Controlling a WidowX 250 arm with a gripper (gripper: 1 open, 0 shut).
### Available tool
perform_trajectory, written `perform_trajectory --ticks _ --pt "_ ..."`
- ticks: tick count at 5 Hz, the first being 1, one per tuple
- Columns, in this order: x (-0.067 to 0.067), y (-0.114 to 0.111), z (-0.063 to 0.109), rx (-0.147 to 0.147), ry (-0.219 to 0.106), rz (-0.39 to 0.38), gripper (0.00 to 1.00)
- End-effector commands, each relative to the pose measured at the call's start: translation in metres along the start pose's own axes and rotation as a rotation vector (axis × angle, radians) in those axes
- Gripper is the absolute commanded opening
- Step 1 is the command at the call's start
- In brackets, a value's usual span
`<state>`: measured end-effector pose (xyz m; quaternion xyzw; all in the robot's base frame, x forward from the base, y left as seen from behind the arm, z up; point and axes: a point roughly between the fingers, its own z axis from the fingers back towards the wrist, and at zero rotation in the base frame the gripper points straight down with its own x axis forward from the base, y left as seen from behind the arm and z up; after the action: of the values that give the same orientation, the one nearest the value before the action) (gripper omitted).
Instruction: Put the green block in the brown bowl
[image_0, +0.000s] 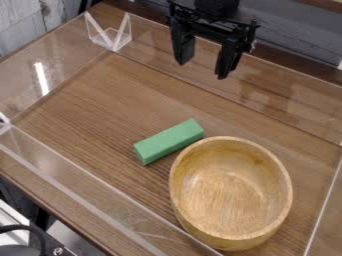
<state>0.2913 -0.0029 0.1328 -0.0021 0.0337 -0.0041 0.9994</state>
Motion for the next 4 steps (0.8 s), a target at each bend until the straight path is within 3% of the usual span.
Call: perform_trajectory --ticks 1,2,3,4 --pt "-0.011 0.008 -0.011 0.005 0.012 -0.153 1.00" --pt "-0.035 0.015 -0.031 0.012 0.025 -0.337 1.00" --pt "-0.054 0.024 -0.039 0.025 -0.010 -0.455 1.00" --pt "-0.060 0.030 -0.046 0.036 -0.033 -0.464 1.00"
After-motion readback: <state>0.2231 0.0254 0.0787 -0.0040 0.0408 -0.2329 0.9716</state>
